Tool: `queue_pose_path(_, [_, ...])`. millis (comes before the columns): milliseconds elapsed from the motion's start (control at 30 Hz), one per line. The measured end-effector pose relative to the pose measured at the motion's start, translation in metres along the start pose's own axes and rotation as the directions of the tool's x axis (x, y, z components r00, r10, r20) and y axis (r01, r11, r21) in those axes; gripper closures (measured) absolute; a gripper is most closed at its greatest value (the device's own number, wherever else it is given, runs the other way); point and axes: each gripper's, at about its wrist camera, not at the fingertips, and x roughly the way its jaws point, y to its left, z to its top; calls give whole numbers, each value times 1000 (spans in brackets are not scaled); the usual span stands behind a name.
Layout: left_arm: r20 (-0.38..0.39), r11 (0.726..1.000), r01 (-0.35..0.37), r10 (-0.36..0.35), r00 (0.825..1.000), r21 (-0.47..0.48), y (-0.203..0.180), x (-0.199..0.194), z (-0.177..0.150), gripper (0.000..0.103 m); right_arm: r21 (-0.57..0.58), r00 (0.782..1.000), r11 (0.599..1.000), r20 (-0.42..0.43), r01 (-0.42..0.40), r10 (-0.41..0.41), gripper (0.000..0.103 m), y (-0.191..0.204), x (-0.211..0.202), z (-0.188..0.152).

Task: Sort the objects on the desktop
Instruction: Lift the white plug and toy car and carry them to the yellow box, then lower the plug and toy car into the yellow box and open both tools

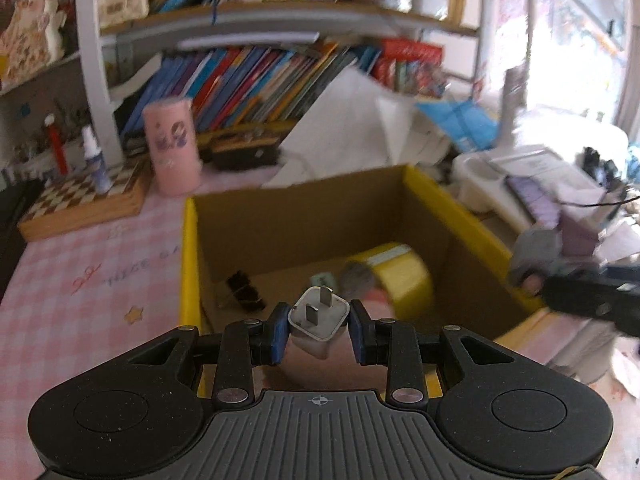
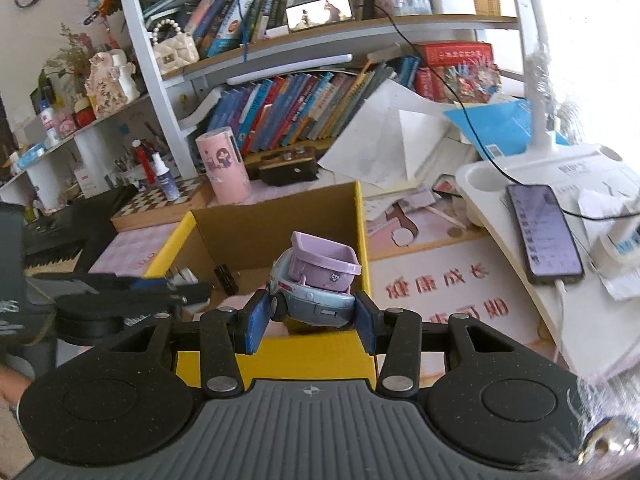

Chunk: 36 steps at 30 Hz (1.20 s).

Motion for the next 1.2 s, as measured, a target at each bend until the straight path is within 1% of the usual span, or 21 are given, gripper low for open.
queue_pose_path(100, [-46,999,-33,33,998,10,2,9,-1,73,-28,1000,999,-1,-21,21,61,0,10,9])
queue_pose_path(200, [-90,999,-45,46,995,19,3,16,-5,73,-58,999,997,-9,-48,48,61,1,22,18])
queue_pose_path(267, [-99,999,-42,41,994,-2,5,18,-6,73,-79,997,994,-27,-74,72,61,4,34,24])
queue_pose_path(400, [-102,999,-51,52,993,4,6,21,-5,71,-121,987,982,-88,-146,136,61,13,60,36])
queue_pose_path(500, [-78,998,-56,56,995,-8,8,16,-5,65,-159,978,970,-129,-186,166,61,24,79,44])
queue_pose_path(567, [-42,998,-52,51,998,-25,10,6,-6,63,-180,970,961,-165,-209,180,61,30,94,48])
queue_pose_path(700, [39,996,-72,74,997,-48,13,-21,-9,61,-222,953,944,-235,-245,192,61,41,119,51])
queue_pose_path(800, [83,992,-88,96,992,-86,18,-45,-17,59,-268,936,924,-298,-272,189,61,55,139,50])
queue_pose_path(867, [97,988,-103,114,989,-113,23,-57,-22,59,-298,922,910,-343,-287,178,61,64,153,47])
queue_pose_path(967, [105,977,-127,146,984,-173,29,-75,-33,58,-322,910,901,-383,-291,157,61,71,169,44])
queue_pose_path(1033, [105,968,-140,164,981,-209,32,-83,-39,58,-321,909,905,-391,-278,140,60,72,175,43])
queue_pose_path(1100, [106,960,-153,182,978,-234,35,-89,-43,56,-307,912,911,-384,-275,146,52,70,176,43])
queue_pose_path(1133, [106,957,-162,192,976,-242,37,-91,-45,52,-299,914,915,-376,-272,149,45,69,175,43])
queue_pose_path(1167, [106,953,-172,203,973,-250,39,-93,-47,51,-286,919,919,-360,-272,160,43,68,171,43])
queue_pose_path(1200, [106,949,-180,213,971,-258,41,-94,-48,51,-279,922,921,-349,-271,166,42,68,168,44])
